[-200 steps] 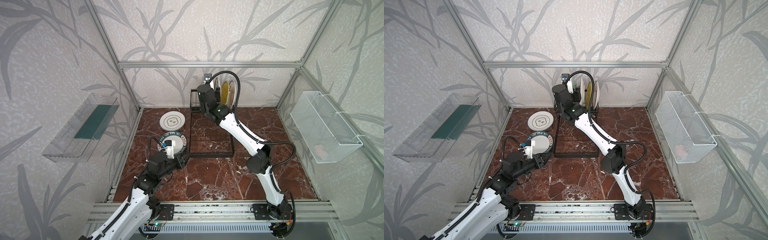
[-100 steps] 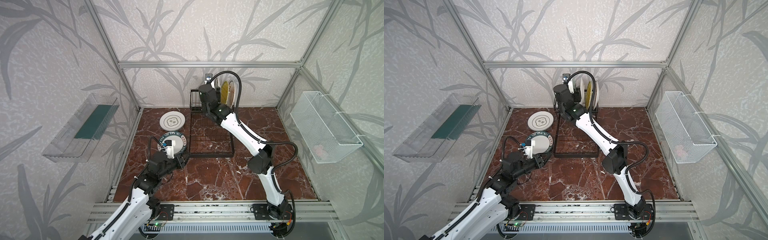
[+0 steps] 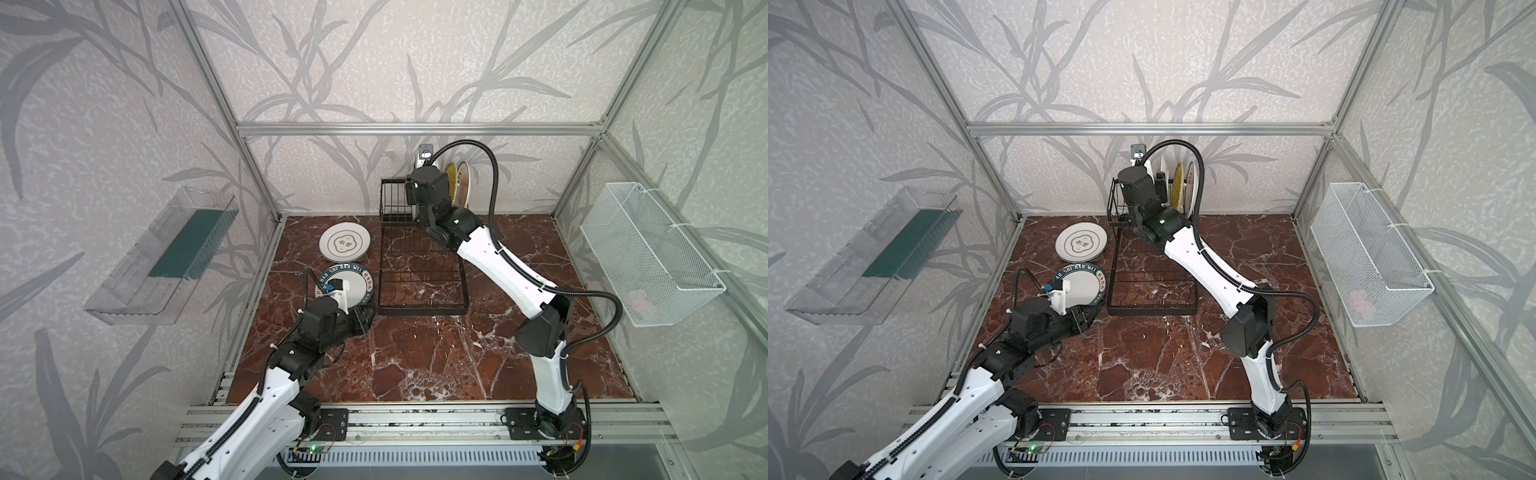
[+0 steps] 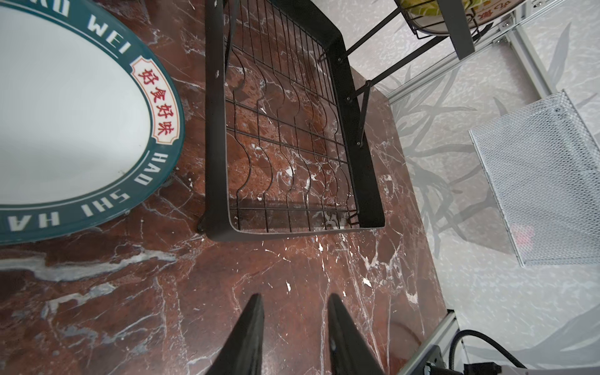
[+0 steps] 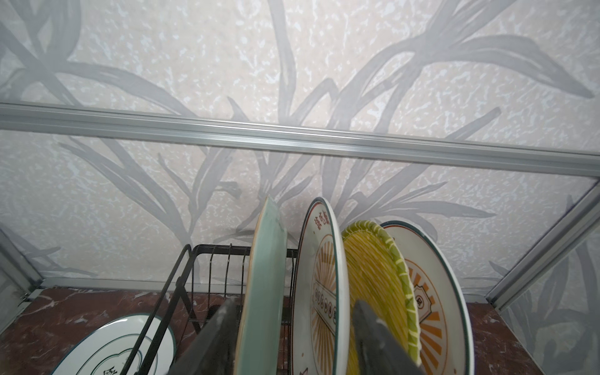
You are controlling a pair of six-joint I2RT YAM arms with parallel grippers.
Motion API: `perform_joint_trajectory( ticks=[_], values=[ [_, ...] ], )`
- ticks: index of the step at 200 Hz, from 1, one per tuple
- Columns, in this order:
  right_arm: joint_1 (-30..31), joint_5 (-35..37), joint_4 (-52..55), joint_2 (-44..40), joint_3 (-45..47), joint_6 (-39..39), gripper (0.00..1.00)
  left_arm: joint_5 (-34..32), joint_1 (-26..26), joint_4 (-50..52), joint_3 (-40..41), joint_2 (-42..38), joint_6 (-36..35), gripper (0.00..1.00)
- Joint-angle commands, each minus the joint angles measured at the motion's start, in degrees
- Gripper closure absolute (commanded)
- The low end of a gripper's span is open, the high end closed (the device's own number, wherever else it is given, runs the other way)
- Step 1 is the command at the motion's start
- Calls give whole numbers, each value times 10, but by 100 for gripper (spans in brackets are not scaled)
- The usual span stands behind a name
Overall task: Load plates into a dish rack
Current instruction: Place the plate on the dish rack, then rotate the dish rack at the top-center of the table.
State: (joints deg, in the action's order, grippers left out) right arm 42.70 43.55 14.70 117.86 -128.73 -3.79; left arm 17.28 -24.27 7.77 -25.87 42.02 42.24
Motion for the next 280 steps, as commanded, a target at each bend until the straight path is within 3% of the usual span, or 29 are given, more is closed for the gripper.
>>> perform_joint_trajectory(
  ticks=[1, 42, 83, 122, 179, 233, 280],
  values=[
    [-18, -70, -26, -57, 36, -32, 43, -25, 0, 27, -30, 25, -34, 68],
    [-42, -120, -55, -151, 166, -51, 43, -48, 4, 51, -76, 89, -76, 68],
    [-81, -218, -79, -277, 335, -61, 43, -87, 6, 87, -135, 157, -123, 67],
    [-92, -234, -90, -381, 485, -42, 43, -91, 7, 78, -169, 228, -142, 67],
    [-120, -284, -72, -503, 676, -90, 45, -72, 7, 35, -196, 330, -140, 70],
    [-186, -336, -52, -602, 808, -147, 46, -61, 7, 16, -216, 396, -129, 72],
    [-235, -359, -39, -660, 853, -166, 47, -23, 1, -29, -223, 429, -98, 73]
  ],
)
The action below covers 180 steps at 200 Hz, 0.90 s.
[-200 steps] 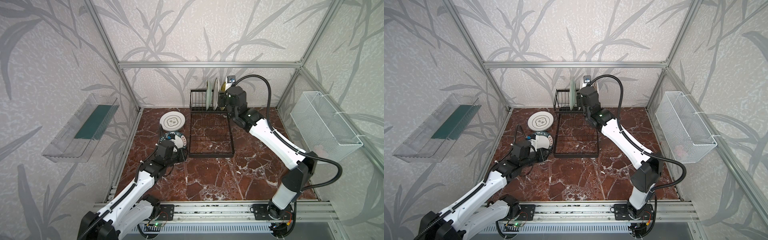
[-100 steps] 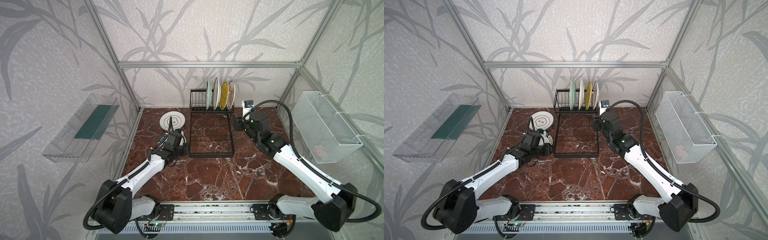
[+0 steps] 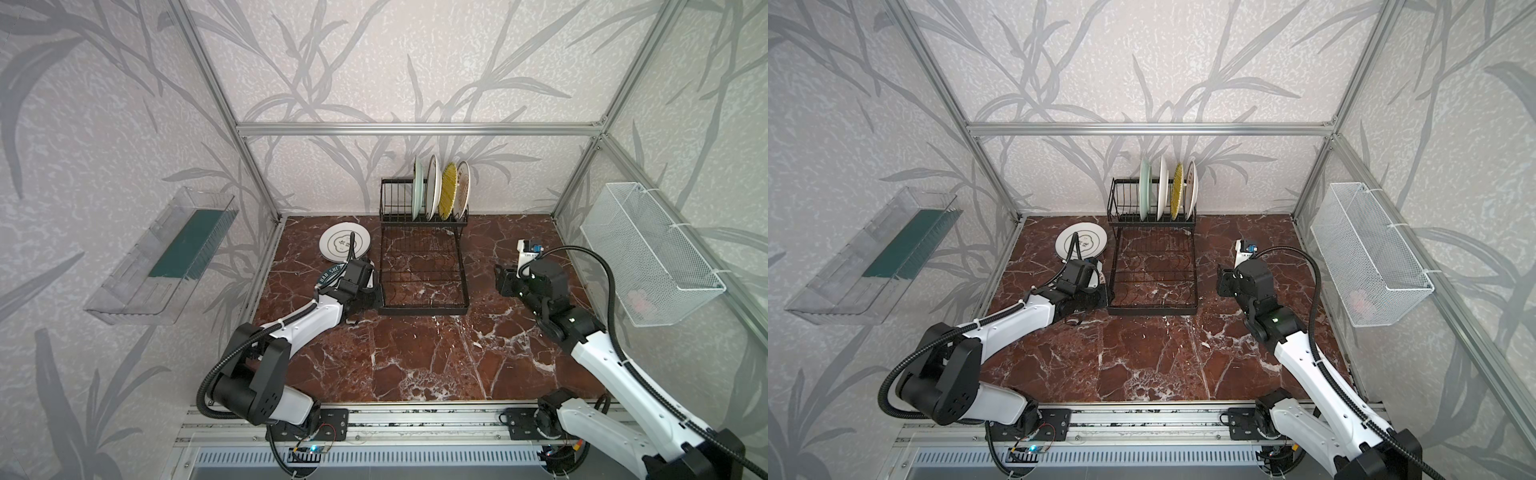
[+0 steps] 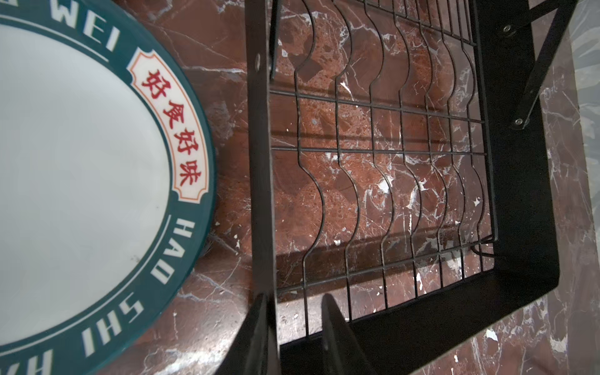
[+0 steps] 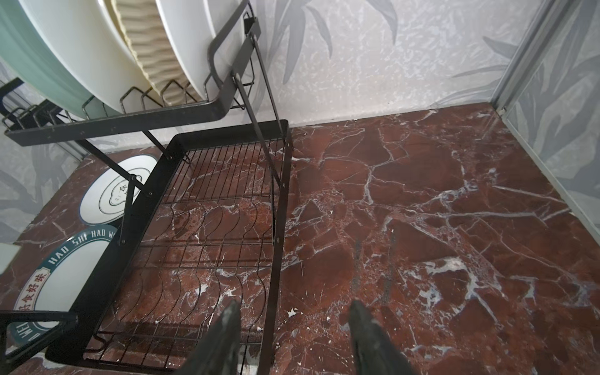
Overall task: Load plates into a dish rack
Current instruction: Rotate the dish rack at the top-center of the table.
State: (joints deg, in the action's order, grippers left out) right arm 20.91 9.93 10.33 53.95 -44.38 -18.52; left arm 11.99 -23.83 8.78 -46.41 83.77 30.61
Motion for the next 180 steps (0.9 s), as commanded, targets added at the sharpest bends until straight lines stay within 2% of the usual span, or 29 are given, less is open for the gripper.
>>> perform_joint_trajectory(
  ticks=[1, 37, 83, 112, 140, 180],
  values=[
    [-18, -23, 5, -22, 10, -18, 47, 30, -4, -40, -17, 12, 19, 73],
    [-30, -36, 4, -24, 14, -22, 48, 55, -20, -82, -28, 38, 43, 74],
    [-33, -50, -11, -16, 22, -32, 49, 50, -65, -102, -57, 66, 57, 74],
    [-34, -56, -15, -15, 26, -35, 49, 42, -73, -112, -66, 81, 65, 74],
    [-34, -59, -16, -16, 29, -34, 49, 17, -73, -99, -68, 69, 56, 74],
    [-34, -77, -29, -13, 33, -36, 49, -56, -70, -15, -73, 17, 16, 72]
  ],
)
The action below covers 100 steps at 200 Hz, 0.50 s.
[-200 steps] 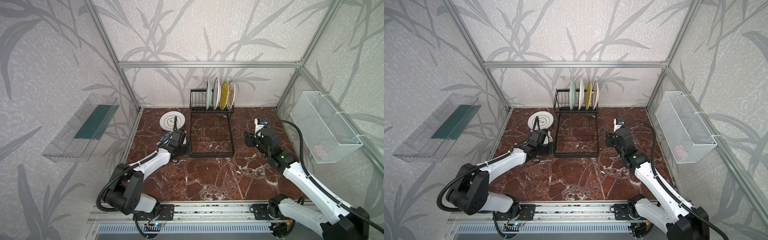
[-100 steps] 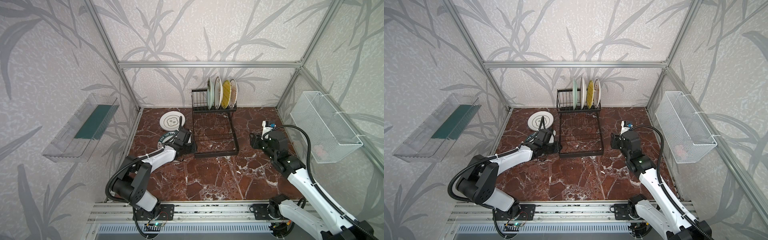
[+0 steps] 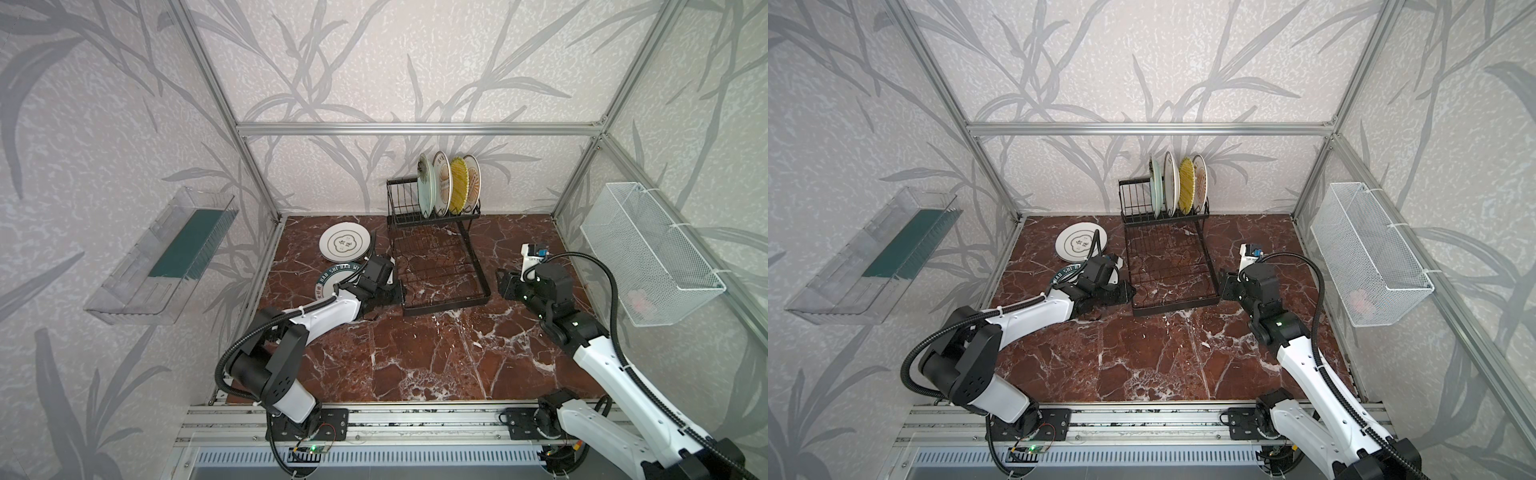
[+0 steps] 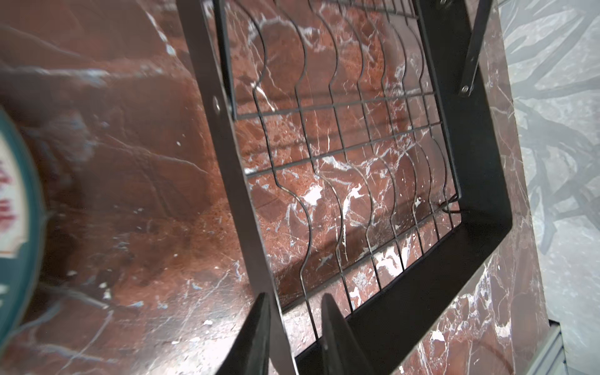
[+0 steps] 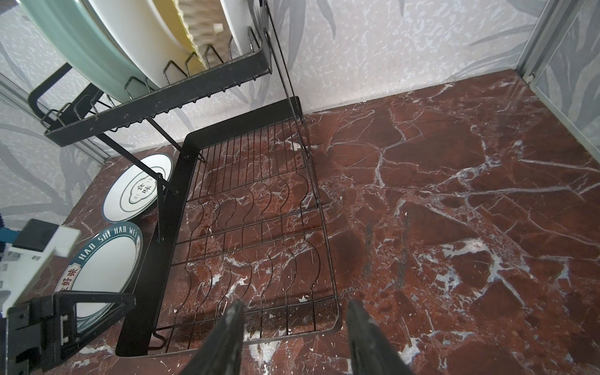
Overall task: Load plates into a dish rack
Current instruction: Rotate the dish rack at the top-center of the table.
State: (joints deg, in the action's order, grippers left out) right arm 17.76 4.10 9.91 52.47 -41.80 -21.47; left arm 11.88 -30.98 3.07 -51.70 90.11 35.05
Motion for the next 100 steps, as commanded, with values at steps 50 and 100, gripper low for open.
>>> perform_joint_trajectory(
  ticks=[50, 100],
  values=[
    [-3, -42, -47, 21, 12, -18, 49, -73, 61, 52, 43, -138, -27, 64],
    [-2, -52, -55, 26, 14, -19, 49, -125, 154, 76, 102, -200, -17, 56]
  ],
)
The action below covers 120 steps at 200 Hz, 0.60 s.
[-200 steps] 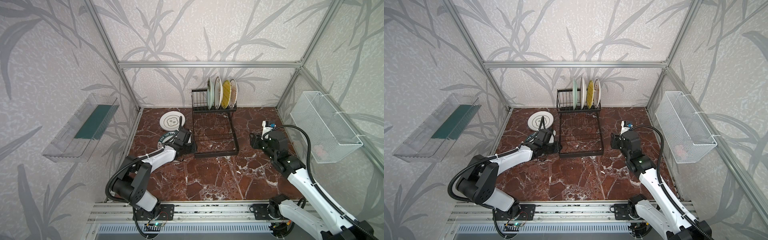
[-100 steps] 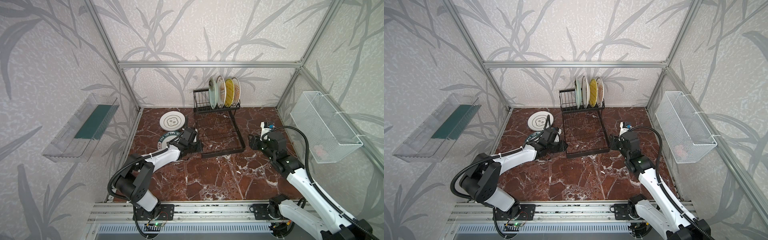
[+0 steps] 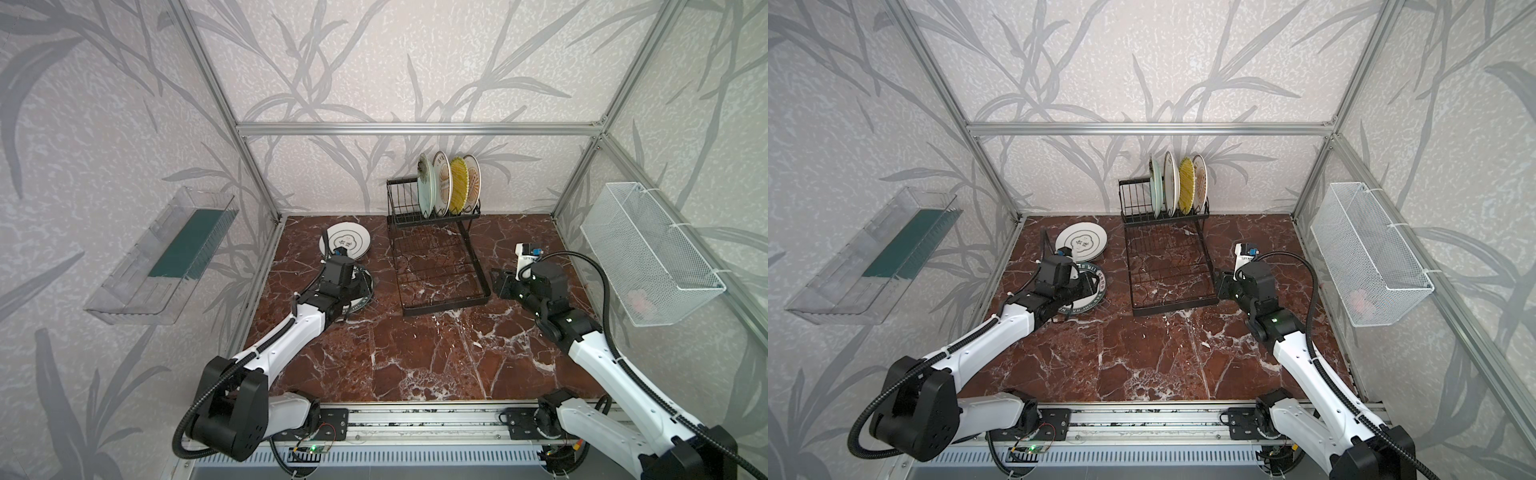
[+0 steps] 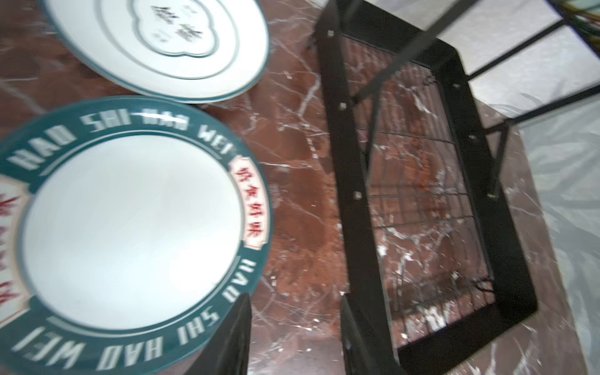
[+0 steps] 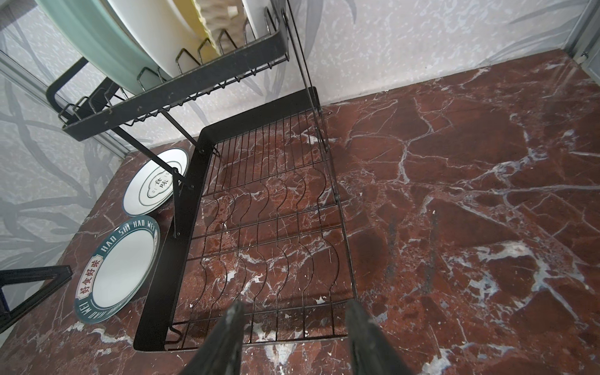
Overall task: Load plates into a dish rack
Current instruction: Rotate the dish rack at the top-center of the table, then pick up the plate from the middle-left of the table.
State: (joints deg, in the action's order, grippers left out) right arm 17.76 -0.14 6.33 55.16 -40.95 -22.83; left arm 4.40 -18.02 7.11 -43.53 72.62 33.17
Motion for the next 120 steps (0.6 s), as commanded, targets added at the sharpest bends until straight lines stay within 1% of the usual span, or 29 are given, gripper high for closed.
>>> perform_joint_trajectory(
  ticks=[1, 14, 27, 68, 120],
  values=[
    [-2, -9, -19, -1, 5, -5, 49, -52, 26, 36, 21, -26, 1, 56],
    [-2, -9, -18, -2, 5, -3, 49, -62, 47, 39, 28, -36, -5, 48],
    [-2, -9, -16, -4, 5, -2, 49, -62, 73, 43, 29, -40, -9, 45],
    [-2, -3, -8, -12, 5, 3, 49, -60, 151, 49, 40, -42, -7, 44],
    [-2, 5, 1, -19, 4, 9, 49, -3, 240, 7, 95, -52, 19, 44]
  ],
)
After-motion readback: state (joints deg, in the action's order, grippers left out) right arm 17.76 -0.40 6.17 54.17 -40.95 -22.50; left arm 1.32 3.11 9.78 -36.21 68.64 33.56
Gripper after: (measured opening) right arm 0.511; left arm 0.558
